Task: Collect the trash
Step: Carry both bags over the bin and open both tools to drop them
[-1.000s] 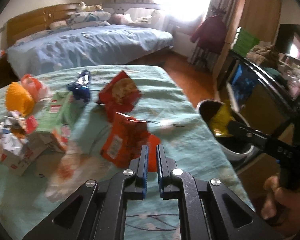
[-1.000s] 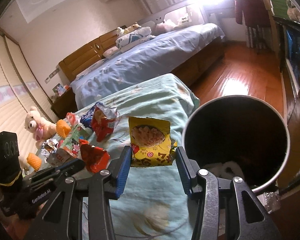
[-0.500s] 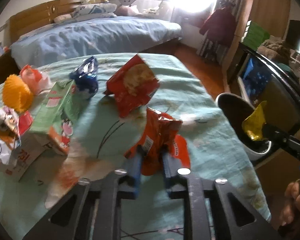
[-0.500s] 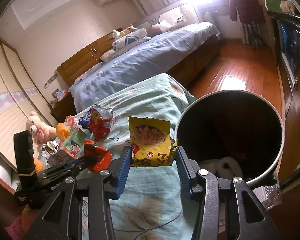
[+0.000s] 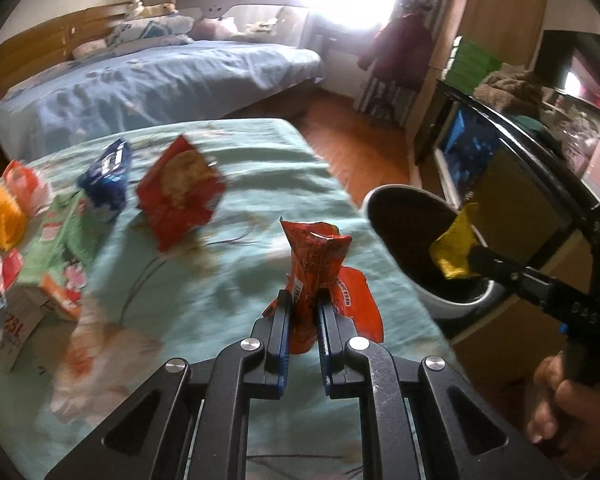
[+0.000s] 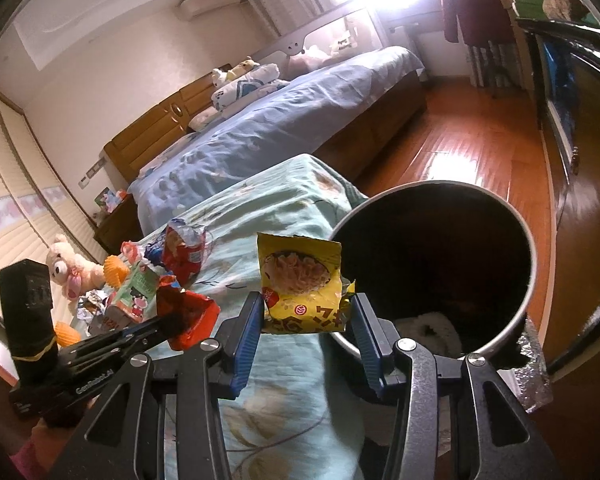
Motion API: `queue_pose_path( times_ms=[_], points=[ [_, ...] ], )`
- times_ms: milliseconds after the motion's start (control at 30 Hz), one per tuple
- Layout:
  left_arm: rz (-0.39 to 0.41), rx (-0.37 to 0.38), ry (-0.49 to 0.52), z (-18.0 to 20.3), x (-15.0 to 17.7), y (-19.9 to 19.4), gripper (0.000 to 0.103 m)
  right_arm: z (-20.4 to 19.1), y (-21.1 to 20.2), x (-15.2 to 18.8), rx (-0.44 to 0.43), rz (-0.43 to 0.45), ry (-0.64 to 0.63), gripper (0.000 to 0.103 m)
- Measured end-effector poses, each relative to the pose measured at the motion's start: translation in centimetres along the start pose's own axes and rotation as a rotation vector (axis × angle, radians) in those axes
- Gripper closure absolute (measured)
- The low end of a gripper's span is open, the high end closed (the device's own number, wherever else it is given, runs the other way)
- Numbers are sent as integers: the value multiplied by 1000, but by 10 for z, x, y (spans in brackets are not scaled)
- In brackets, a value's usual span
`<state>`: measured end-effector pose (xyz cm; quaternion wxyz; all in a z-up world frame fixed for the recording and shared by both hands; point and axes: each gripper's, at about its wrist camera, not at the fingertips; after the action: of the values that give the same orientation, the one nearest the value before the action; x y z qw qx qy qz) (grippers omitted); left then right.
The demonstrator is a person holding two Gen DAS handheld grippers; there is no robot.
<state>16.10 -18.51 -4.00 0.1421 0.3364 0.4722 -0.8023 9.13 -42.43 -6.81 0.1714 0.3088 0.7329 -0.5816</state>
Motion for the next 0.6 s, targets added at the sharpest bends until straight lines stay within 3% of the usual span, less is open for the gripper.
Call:
queue_pose_path(
  times_ms=[600],
  points=[
    [-17, 52, 84, 48, -26, 40, 93, 40, 1, -10, 76, 11, 29, 57]
  ],
)
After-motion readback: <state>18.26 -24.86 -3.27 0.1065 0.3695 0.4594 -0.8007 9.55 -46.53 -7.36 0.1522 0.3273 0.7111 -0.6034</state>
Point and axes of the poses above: each gripper's, at about its wrist camera, not at the fingertips, and y roughly the way its jaws point, z to its right, x to its underside, and after that the axes turned 9 degrees about x, right-handed
